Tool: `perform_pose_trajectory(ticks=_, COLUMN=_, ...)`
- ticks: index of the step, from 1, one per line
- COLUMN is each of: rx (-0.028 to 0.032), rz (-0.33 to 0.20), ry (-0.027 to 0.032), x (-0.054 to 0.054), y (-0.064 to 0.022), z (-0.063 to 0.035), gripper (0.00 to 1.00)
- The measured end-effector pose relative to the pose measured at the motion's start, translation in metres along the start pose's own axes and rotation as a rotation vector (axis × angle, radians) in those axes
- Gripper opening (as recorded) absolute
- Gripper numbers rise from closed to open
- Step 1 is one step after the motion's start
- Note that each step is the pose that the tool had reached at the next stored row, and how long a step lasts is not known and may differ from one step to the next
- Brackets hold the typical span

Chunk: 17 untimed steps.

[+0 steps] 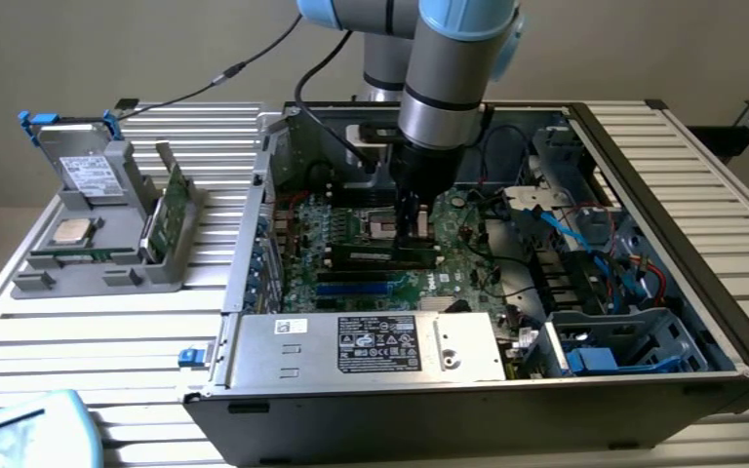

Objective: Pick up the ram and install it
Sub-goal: 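Insert the ram into the slot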

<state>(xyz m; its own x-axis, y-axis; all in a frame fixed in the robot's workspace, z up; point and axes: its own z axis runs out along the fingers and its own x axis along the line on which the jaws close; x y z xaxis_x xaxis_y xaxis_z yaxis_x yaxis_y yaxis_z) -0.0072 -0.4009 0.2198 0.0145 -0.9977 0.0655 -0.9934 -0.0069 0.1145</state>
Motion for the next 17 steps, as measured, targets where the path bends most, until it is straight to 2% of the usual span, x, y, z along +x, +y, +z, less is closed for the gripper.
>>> perform_pose_trajectory(ticks=17, rx=0.0, rz=0.0, ry=0.0001, x=-0.001, y=0.001, z=-0.0013, gripper=0.13)
